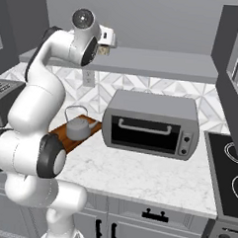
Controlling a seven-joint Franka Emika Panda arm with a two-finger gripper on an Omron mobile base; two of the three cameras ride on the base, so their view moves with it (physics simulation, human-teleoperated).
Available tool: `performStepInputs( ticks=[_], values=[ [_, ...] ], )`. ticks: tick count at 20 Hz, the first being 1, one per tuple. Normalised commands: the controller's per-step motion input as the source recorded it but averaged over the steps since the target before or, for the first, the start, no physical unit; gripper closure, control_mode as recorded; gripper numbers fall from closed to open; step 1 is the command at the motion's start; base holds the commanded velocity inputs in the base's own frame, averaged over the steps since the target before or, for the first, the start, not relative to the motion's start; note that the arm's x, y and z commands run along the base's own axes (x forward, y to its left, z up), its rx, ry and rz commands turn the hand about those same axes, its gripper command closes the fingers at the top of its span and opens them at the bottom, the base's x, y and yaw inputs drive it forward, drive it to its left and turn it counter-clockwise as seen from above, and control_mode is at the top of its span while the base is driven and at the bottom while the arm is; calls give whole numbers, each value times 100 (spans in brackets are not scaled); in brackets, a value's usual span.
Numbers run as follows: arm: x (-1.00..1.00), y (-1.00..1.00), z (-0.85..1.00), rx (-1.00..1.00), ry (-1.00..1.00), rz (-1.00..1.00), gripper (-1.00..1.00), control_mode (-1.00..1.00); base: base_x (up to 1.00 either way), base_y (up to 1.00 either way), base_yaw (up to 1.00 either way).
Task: Pick the kettle from the counter and place it on the tray. Then pick the mug from the cabinet and place it on the tray. Then close the cabinet doors.
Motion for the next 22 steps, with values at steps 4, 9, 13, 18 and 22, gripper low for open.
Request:
performStepInputs(
  ticks=[4, 9, 13, 18, 22],
  values=[
    [41, 0, -10, 0, -1, 0, -100, -100, 0, 0, 0],
    [31, 0, -23, -1, -2, 0, -100, -100, 0, 0, 0],
    [15, -4, -29, -1, -6, 0, -100, -100, 0, 0, 0],
    [4, -8, -2, 1, -9, 3, -100, -100, 0, 0, 0],
    [10, -6, 0, 7, -11, 11, -100, -100, 0, 0, 0]
  ],
)
